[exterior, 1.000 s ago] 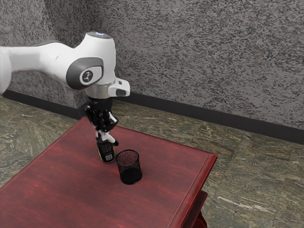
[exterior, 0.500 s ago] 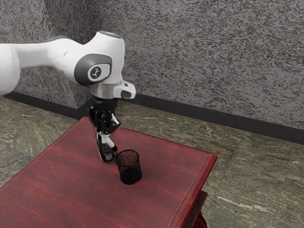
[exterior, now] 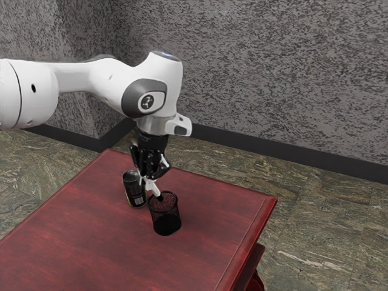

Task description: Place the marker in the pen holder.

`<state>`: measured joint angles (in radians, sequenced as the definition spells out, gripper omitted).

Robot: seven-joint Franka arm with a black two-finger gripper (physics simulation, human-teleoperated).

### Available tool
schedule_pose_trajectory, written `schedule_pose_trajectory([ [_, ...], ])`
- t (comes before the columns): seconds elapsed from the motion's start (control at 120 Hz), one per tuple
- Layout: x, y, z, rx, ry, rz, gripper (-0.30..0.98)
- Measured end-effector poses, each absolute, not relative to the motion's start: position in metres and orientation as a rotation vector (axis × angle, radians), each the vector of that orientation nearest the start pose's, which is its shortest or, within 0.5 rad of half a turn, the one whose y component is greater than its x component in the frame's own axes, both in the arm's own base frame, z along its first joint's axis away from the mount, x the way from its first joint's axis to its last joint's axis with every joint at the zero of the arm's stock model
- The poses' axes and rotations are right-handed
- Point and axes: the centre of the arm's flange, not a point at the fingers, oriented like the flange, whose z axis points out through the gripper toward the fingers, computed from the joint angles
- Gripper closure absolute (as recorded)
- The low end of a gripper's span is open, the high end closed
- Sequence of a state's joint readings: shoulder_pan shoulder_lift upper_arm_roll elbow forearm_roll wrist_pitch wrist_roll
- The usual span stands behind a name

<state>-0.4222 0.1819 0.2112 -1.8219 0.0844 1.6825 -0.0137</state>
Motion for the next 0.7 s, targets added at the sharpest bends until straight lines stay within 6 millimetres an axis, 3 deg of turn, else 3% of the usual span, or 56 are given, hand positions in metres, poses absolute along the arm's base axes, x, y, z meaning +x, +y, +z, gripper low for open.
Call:
schedule_pose_trajectory([
  [0.45,0.561,-0.121,0.387,-2.928,0.329,0.518,0.75],
  [0.617,0.560,-0.121,0.391,-2.945,0.328,0.513,0.40],
  [0.667,0.560,-0.112,0.409,-2.966,0.310,0.476,0.31],
  [0.7,0.558,-0.100,0.433,-2.992,0.285,0.419,0.27],
])
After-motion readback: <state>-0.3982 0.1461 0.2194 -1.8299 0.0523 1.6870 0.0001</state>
